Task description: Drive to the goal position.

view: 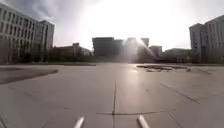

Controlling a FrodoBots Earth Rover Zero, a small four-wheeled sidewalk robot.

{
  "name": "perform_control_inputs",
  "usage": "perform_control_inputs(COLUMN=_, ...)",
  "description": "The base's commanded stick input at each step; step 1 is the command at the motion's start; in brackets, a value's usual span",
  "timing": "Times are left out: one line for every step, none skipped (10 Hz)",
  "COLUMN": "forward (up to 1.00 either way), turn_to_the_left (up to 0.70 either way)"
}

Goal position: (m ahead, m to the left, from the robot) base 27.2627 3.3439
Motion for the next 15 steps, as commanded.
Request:
perform_control_inputs(forward=1.0, turn_to_the_left=0.0)
perform_control_inputs(forward=1.0, turn_to_the_left=0.0)
perform_control_inputs(forward=1.0, turn_to_the_left=0.0)
perform_control_inputs(forward=1.0, turn_to_the_left=0.0)
perform_control_inputs(forward=1.0, turn_to_the_left=0.0)
perform_control_inputs(forward=1.0, turn_to_the_left=0.0)
perform_control_inputs(forward=1.0, turn_to_the_left=0.0)
perform_control_inputs(forward=1.0, turn_to_the_left=0.0)
perform_control_inputs(forward=1.0, turn_to_the_left=0.0)
perform_control_inputs(forward=1.0, turn_to_the_left=0.0)
perform_control_inputs(forward=1.0, turn_to_the_left=0.0)
perform_control_inputs(forward=1.0, turn_to_the_left=0.0)
perform_control_inputs(forward=1.0, turn_to_the_left=0.0)
perform_control_inputs(forward=1.0, turn_to_the_left=0.0)
perform_control_inputs(forward=1.0, turn_to_the_left=0.0)
